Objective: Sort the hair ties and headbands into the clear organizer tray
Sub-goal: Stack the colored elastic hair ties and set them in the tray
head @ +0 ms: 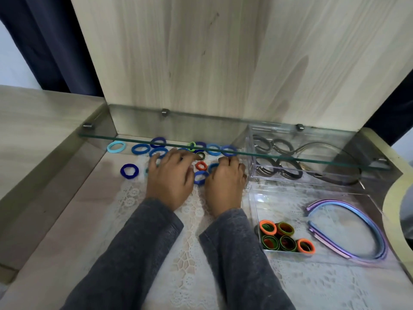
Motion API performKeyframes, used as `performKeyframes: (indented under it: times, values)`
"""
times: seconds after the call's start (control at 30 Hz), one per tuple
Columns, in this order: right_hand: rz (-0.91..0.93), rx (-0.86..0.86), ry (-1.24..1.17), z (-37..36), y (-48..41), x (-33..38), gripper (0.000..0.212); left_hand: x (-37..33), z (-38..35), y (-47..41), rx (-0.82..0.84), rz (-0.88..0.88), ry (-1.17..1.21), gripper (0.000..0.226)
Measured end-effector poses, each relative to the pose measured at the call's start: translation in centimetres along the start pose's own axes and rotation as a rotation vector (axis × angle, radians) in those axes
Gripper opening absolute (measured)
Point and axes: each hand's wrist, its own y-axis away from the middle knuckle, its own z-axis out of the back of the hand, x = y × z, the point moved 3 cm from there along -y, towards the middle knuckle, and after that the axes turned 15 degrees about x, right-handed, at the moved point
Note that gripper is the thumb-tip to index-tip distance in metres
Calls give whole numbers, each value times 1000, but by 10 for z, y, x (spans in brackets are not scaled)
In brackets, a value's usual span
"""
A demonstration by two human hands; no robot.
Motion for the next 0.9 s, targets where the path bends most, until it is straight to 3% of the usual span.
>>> performKeyframes:
  times: [0.23, 0.43, 0.7, 0.9]
  values:
    - [36, -78, -132, -1, 0, -2, 43, 3, -2, -9, 90, -54, -25, 38]
    - [21, -70, -158, 0, 0, -5, 38, 15, -3, -7, 10, -33, 8, 17]
    - [20, -82, -117, 0, -2, -9, 36, 30, 4, 15, -95, -35, -12, 8]
    - [62, -143, -225, 2, 2, -6, 35, 39, 6, 33, -105, -54, -15, 9]
